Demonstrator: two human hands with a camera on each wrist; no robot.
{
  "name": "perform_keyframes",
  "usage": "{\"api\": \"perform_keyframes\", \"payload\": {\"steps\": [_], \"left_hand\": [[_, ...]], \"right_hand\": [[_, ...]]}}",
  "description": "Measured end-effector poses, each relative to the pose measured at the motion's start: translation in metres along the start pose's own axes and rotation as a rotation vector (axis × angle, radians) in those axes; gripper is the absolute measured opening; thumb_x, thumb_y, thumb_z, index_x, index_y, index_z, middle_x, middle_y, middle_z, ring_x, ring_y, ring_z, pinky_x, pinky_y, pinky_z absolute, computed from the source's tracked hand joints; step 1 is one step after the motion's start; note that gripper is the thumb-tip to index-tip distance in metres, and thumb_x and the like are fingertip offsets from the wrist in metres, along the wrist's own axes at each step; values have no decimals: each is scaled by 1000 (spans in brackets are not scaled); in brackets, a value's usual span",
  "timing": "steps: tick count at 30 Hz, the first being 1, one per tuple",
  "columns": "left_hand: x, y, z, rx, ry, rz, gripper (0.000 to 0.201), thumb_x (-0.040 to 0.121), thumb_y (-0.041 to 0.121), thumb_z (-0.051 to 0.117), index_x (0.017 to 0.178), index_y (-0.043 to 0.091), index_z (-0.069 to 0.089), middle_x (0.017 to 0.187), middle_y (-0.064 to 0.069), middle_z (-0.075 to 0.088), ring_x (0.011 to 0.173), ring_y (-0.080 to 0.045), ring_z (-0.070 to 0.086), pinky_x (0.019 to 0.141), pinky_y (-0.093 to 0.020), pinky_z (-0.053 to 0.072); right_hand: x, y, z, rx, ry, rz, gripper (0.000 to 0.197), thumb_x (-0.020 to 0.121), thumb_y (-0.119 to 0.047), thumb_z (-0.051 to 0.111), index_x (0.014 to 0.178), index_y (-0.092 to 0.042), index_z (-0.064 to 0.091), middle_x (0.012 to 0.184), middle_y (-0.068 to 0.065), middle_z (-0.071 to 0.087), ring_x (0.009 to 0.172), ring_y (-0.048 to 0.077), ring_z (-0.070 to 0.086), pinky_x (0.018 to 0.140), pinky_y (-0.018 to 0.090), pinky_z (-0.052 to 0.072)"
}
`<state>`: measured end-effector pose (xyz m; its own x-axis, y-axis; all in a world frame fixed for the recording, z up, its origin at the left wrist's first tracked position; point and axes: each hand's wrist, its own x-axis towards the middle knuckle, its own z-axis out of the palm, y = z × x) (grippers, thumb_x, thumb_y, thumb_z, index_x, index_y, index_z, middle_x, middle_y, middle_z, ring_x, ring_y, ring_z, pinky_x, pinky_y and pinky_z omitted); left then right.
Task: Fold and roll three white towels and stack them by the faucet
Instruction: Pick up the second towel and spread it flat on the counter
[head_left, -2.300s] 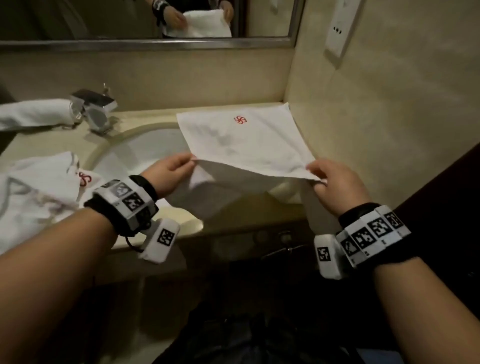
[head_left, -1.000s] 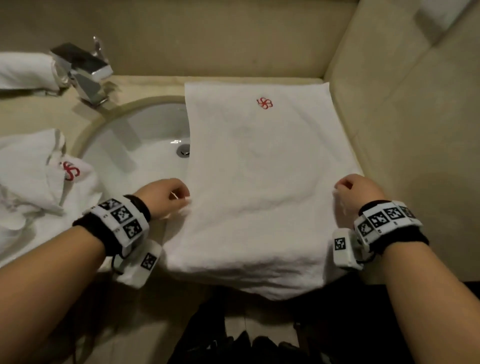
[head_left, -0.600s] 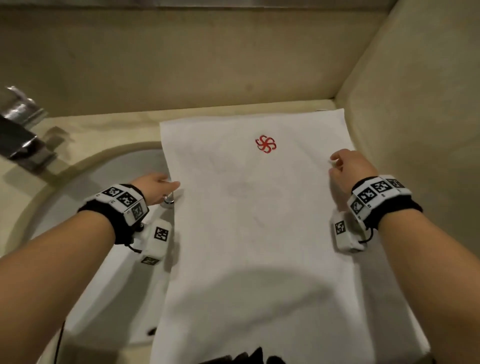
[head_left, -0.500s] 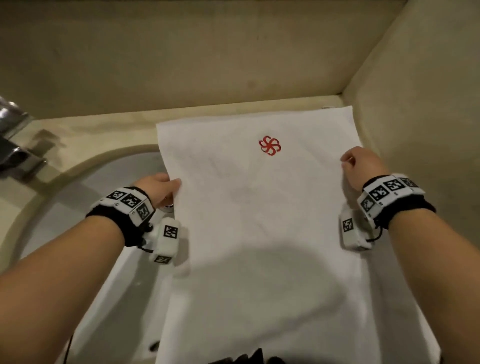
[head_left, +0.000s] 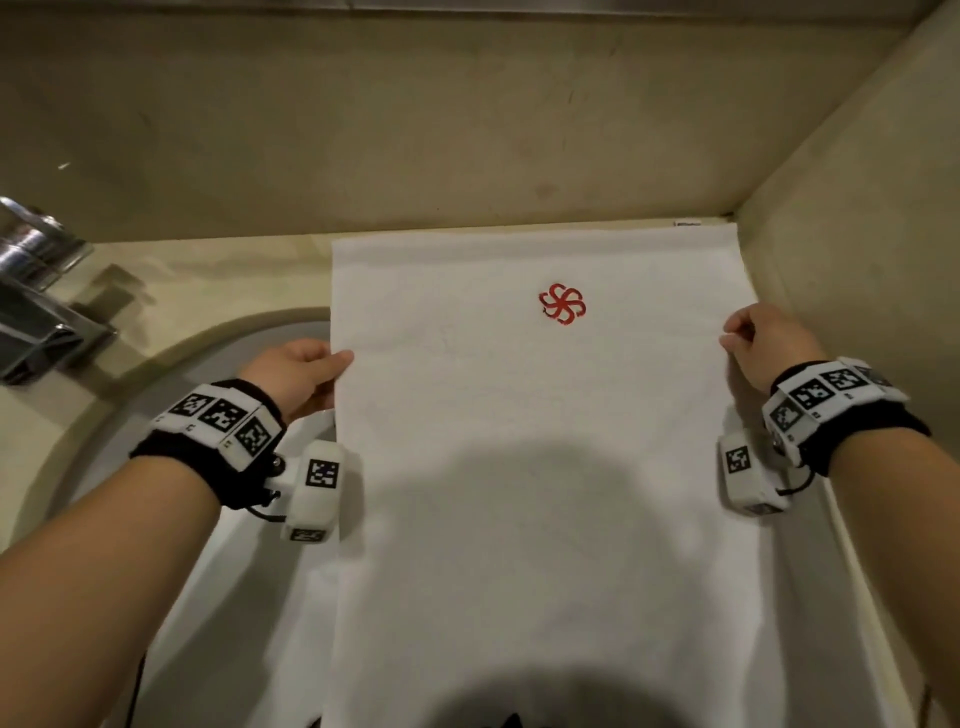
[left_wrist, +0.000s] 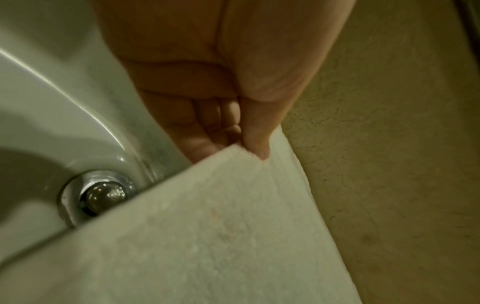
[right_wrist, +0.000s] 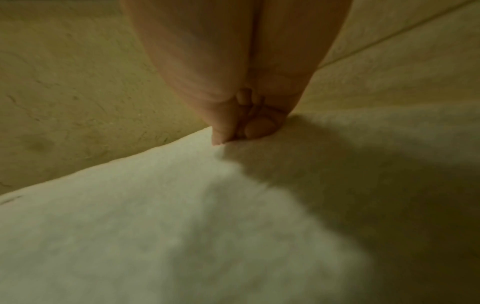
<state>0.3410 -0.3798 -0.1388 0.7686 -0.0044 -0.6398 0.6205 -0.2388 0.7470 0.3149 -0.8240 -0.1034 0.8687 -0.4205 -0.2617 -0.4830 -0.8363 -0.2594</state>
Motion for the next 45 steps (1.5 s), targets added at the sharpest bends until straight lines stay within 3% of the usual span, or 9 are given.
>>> {"api": "perform_keyframes", "payload": {"steps": [10,12,14,16,23,30,35,42,45], "left_hand": [[-8,9,2,-39,108,85,17,90,13,53,74,14,58,71,-4,66,61,-11,62,59,-15,55],[-15,12,7,34,148,93,8,89,14,54,91,9,61,87,-10,68,69,-15,63,73,-25,56],[-25,14,13,278,245,129,32,87,19,59,116,7,54,108,-13,62,90,-26,61,89,-36,49],[-52,14,22,428,285,231,43,84,21,62,123,9,48,112,-10,58,100,-29,57,86,-35,44],[-188,-32,63,982,-187,506,10,83,28,61,93,27,62,85,10,60,78,-10,56,73,-24,41],[-270,-130,62,1317,-258,546,23,82,27,60,105,22,60,100,3,56,89,-17,54,81,-28,44],[-281,-155,70,1203,-115,673,22,83,14,58,105,14,62,111,-8,58,101,-27,55,88,-30,42],[-281,-150,53,1337,-307,813,31,80,15,61,111,17,61,117,-4,57,107,-24,53,93,-31,43],[-276,-146,43,1375,-383,895,31,79,11,62,110,18,64,117,-3,58,106,-25,54,91,-34,45]], "right_hand": [[7,-10,-3,4,-31,-53,24,90,-11,52,112,-4,52,114,20,59,106,36,53,90,37,40],[-6,-9,-7,26,-55,-62,29,91,-12,51,119,-5,51,121,18,58,112,34,52,95,37,39],[-29,-4,-16,79,-34,-79,33,91,-12,50,123,-6,50,123,16,57,113,32,52,98,37,38],[-63,6,-26,106,38,-102,31,91,-13,49,121,-8,53,122,16,57,111,31,53,97,36,39],[-218,77,-15,119,76,9,23,89,-18,53,110,-9,59,113,14,63,103,30,57,89,36,43],[-319,154,51,91,-19,300,15,86,-15,57,99,-6,56,112,21,59,102,35,55,81,32,40],[-311,162,52,94,19,274,9,87,-13,55,82,-6,58,104,25,64,95,36,58,72,30,36],[-323,152,39,69,120,252,9,85,-13,53,91,-7,56,107,23,62,99,37,57,81,35,43],[-353,115,40,146,107,99,14,87,-17,53,95,-6,59,104,20,64,98,35,57,81,34,41]]}}
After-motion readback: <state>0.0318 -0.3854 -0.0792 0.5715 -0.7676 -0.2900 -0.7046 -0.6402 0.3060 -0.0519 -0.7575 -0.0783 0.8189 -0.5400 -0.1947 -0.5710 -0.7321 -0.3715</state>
